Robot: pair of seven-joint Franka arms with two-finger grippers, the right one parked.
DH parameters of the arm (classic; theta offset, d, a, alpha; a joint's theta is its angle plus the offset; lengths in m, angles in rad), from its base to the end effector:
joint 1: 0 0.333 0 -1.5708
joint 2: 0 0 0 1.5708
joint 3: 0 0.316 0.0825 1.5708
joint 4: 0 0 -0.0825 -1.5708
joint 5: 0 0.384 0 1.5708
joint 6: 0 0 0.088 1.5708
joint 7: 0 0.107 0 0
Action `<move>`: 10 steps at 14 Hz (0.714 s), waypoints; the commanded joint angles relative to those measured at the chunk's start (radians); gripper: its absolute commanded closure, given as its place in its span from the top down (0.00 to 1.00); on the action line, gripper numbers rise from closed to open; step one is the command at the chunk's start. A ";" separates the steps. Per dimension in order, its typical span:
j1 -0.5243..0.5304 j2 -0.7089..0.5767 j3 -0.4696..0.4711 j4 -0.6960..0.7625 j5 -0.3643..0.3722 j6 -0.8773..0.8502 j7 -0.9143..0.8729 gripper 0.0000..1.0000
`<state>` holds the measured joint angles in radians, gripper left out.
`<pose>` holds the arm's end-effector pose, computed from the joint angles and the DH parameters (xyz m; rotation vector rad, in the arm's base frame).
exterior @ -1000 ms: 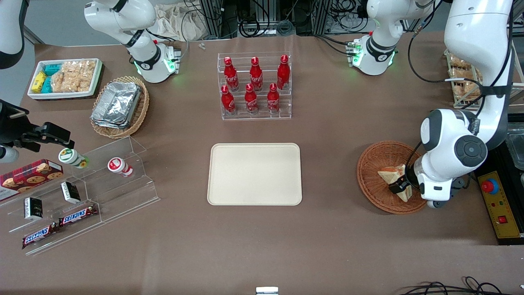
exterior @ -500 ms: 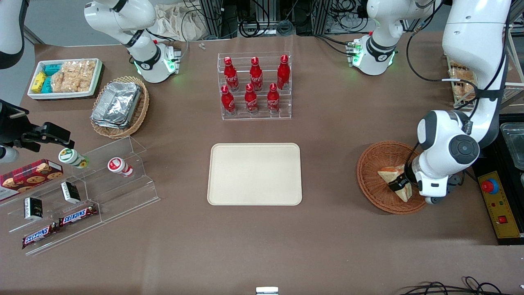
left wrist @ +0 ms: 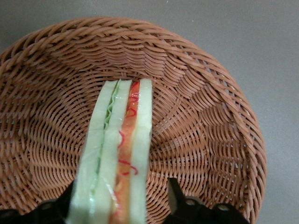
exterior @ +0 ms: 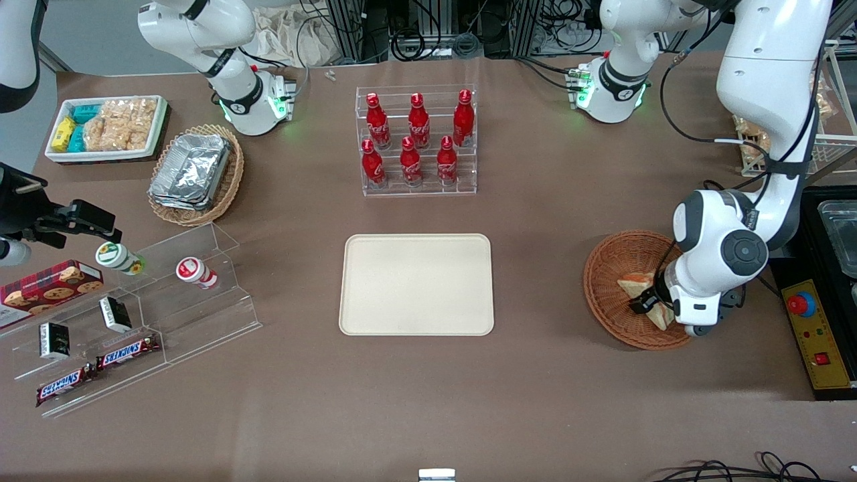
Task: Place sandwich from basket to tray
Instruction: 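Lower the open left gripper around the triangular sandwich, then close the left gripper on the sandwich and lift it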
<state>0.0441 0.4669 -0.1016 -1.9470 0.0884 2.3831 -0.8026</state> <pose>0.6170 -0.0323 0.2379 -2.9335 -1.0546 0.0295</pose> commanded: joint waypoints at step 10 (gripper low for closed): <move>-0.012 -0.174 -0.026 0.167 0.008 -0.399 0.049 0.00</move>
<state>0.0379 0.3565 -0.1157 -1.8430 0.0887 2.1319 -0.7889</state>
